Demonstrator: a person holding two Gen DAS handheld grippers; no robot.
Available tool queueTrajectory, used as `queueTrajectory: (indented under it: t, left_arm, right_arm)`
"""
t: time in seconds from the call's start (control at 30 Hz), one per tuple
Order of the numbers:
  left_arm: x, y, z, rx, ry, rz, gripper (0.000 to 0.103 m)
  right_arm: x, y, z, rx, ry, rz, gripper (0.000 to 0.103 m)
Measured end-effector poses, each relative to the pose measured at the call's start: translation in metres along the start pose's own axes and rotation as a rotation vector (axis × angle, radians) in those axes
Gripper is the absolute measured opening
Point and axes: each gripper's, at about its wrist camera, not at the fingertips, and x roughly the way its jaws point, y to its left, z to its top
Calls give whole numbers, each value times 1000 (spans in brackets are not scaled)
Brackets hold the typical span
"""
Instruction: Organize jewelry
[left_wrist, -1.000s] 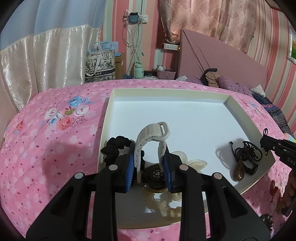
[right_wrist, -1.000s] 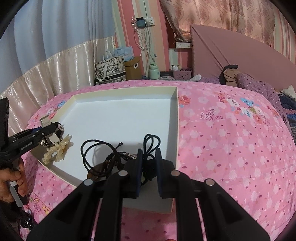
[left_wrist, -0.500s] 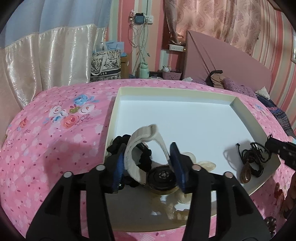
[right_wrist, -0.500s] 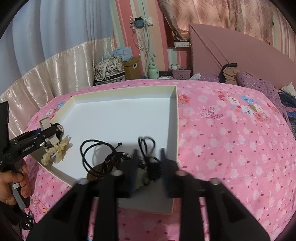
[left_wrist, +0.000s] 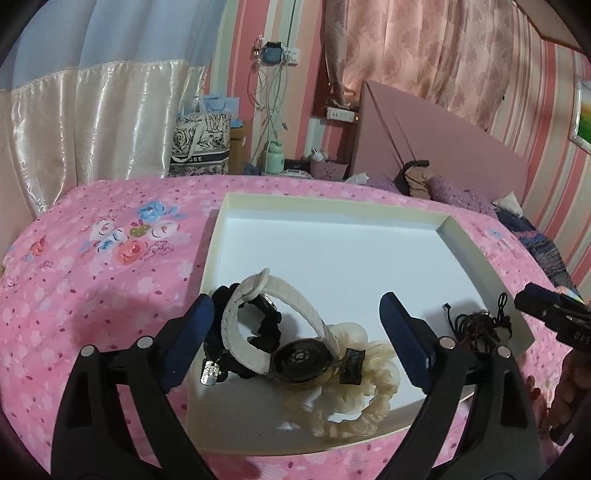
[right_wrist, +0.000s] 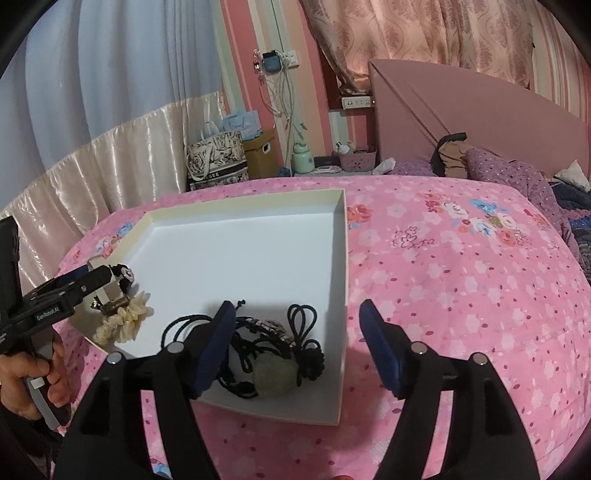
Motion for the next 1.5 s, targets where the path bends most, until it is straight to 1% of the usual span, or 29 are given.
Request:
queueTrajectory:
  t: [0.07, 0.83, 1.1, 1.17, 1.23, 1.37, 1.43, 1.5]
  left_arm:
    - [-2, 0, 0, -1, -9, -1, 91]
    - [-5, 2, -4, 6, -9, 15, 91]
    - [-7, 3, -2, 3, -13, 15, 91]
    - [-7, 3, -1, 2, -15, 16, 91]
    - [-8, 2, 2, 6, -18, 16, 91]
    - [-20, 1, 17, -1, -42, 25, 91]
    - [-33, 1, 23, -9, -50, 27, 91]
    - [-49, 0, 25, 15, -58, 35, 91]
  right_arm:
    - [0, 0, 0, 1, 2, 4, 70]
    - [-2, -3, -2, 11, 1, 6, 70]
    - [-6, 1, -3, -16, -11, 0, 70]
    - [-9, 0, -1, -10, -22, -4, 73]
    - [-11, -3, 1, 0, -29, -3, 74]
    - [-19, -4, 6, -8, -36, -3, 74]
    - [-25, -6, 8, -18, -36, -12, 74]
    - [-39, -12, 8, -8, -36, -20, 74]
